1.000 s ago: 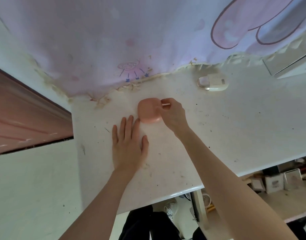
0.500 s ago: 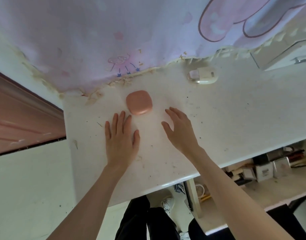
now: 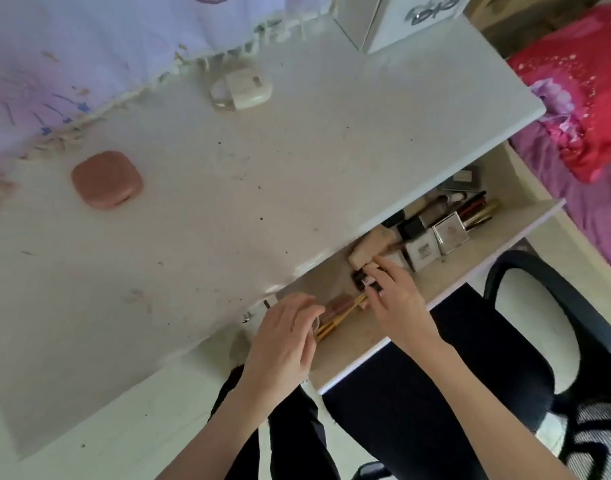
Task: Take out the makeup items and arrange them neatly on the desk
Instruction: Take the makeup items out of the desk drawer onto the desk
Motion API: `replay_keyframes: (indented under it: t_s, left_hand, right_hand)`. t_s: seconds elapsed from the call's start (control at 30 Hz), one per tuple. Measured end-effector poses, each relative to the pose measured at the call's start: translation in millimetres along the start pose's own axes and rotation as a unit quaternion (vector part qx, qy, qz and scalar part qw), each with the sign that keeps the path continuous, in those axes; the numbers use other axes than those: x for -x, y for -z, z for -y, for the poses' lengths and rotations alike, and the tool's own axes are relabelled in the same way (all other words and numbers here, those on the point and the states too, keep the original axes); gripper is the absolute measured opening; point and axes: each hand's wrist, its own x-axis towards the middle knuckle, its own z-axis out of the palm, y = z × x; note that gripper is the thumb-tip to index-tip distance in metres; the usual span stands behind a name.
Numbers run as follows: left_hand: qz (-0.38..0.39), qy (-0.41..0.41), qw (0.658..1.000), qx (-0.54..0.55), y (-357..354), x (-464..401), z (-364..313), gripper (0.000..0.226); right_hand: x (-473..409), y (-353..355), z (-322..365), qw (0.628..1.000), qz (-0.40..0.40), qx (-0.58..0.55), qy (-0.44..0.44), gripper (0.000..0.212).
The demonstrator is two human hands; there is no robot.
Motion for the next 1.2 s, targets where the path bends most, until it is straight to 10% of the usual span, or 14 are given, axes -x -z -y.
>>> replay_keyframes:
  t_s: [0.33,1.2]
  left_hand:
    - [0.33,0.132,0.923,-0.148,-86,-39,8,0.04]
    - [0.338,0.231,0.905,-0.113,-134,-56,-3,0.027]
  right_hand:
    - [-43,-24,-67,0.977,0.151,0.151,-0.002,0.042]
    - [-78,-39,-101,0.893,0.26,0.332,0.157,0.031]
